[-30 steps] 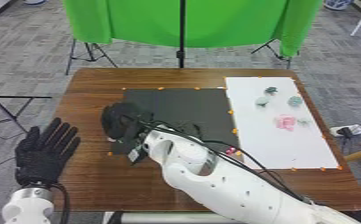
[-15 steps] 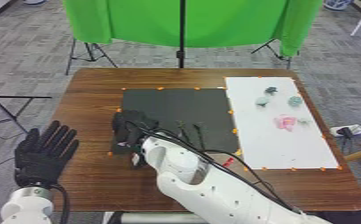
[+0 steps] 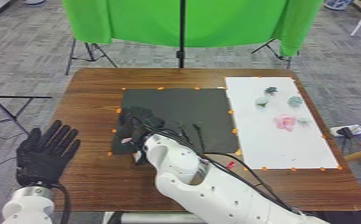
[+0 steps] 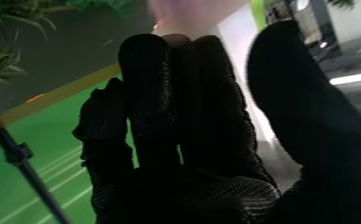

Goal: Arrange flowers

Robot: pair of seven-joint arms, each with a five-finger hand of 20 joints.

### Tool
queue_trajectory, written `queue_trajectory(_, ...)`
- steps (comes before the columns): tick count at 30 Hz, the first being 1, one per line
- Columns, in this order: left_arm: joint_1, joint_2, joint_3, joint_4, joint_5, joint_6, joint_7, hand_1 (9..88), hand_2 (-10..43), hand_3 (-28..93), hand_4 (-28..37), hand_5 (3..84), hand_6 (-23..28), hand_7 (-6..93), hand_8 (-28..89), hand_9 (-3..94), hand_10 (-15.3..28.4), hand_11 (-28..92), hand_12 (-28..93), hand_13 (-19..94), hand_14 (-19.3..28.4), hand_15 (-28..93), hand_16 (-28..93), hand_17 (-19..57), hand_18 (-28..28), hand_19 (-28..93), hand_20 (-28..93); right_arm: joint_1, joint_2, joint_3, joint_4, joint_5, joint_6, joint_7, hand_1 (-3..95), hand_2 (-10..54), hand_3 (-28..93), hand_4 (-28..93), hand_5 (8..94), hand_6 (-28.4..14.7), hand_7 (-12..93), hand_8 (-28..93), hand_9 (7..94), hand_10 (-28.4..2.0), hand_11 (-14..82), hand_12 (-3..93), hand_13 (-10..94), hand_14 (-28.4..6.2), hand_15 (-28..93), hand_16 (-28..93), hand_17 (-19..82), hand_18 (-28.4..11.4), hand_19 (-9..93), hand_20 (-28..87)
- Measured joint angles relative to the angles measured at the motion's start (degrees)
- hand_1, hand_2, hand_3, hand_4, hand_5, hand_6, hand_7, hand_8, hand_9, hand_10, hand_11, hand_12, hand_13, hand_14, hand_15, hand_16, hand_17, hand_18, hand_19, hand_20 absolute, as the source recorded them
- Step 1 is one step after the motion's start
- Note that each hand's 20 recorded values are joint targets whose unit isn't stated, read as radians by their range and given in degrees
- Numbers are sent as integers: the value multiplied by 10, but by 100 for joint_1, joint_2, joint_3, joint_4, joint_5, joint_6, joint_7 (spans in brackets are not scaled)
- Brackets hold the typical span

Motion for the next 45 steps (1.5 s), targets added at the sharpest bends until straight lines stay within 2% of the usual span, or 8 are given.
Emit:
queue_trajectory(10, -59, -4, 28, 42, 1, -36, -56, 253, 167, 761, -283, 454, 97, 128, -90, 373, 154, 198, 108, 272, 148, 366, -54, -54, 128, 306, 156, 8, 29, 21, -156, 115, 12, 168, 395, -88, 778, -277, 592, -66, 158, -115, 594, -183, 168, 162, 566, -158, 661, 236, 293, -240, 857, 480)
queue_trajectory(15, -23, -69, -63, 40, 19, -110, -81, 252, 167, 761, -283, 454, 97, 128, -90, 373, 154, 198, 108, 273, 149, 366, -54, -54, 128, 305, 157, -68, 346, 221, -857, 304, -190, 527, 384, -23, 768, -252, 642, -72, 144, -104, 646, -194, 263, 209, 564, -179, 736, 271, 298, -243, 871, 473)
queue_trajectory(18, 39, -101, -130, 35, 21, -146, -70, 252, 167, 761, -283, 455, 96, 128, -90, 373, 154, 199, 109, 273, 149, 367, -54, -54, 128, 305, 157, -139, 713, 423, -1381, 276, -270, 783, 382, -5, 765, -243, 663, -75, 141, -102, 652, -199, 273, 216, 563, -181, 740, 278, 297, -245, 873, 469)
queue_trajectory(20, 72, -117, -145, 35, 21, -151, -63, 252, 167, 761, -283, 455, 96, 128, -90, 373, 153, 199, 110, 273, 149, 368, -53, -55, 129, 306, 157, -220, 971, 653, -1635, 196, -520, 907, 380, 8, 757, -239, 666, -75, 140, -100, 658, -201, 282, 220, 567, -185, 743, 281, 299, -249, 877, 469)
queue_trajectory(23, 104, -137, -172, 35, 24, -154, -60, 252, 167, 761, -283, 455, 96, 129, -90, 373, 153, 200, 111, 274, 149, 368, -53, -55, 129, 307, 157, -413, 1320, 1137, -1898, 234, -1314, 1112, 379, 20, 750, -233, 674, -78, 135, -100, 663, -206, 283, 221, 568, -189, 746, 285, 299, -251, 878, 467)
queue_trajectory(27, 145, -173, -208, 35, 26, -154, -25, 252, 168, 760, -283, 454, 96, 130, -91, 373, 154, 202, 111, 274, 149, 368, -53, -55, 129, 307, 157, -664, 1717, 1543, -1977, 703, -2107, 1397, 375, 27, 748, -224, 657, -79, 126, -97, 656, -207, 253, 211, 565, -192, 737, 285, 298, -251, 876, 461)
queue_trajectory(39, 130, -234, -159, 42, 63, -152, -52, 252, 169, 759, -283, 454, 97, 129, -91, 374, 154, 206, 112, 275, 149, 370, -54, -56, 130, 308, 157, -1082, 1911, 1452, -2146, 574, -1720, 1487, 368, 23, 744, -214, 623, -88, 114, -94, 644, -212, 245, 210, 569, -194, 737, 278, 299, -258, 880, 451)
queue_trajectory(45, 137, -256, -156, 41, 96, -148, -65, 252, 169, 760, -283, 454, 97, 129, -90, 374, 154, 207, 112, 275, 150, 371, -54, -55, 130, 307, 157, -1145, 1926, 1350, -2253, 72, -975, 1487, 363, 18, 743, -212, 622, -103, 92, -92, 639, -220, 215, 193, 569, -200, 734, 272, 302, -267, 885, 443)
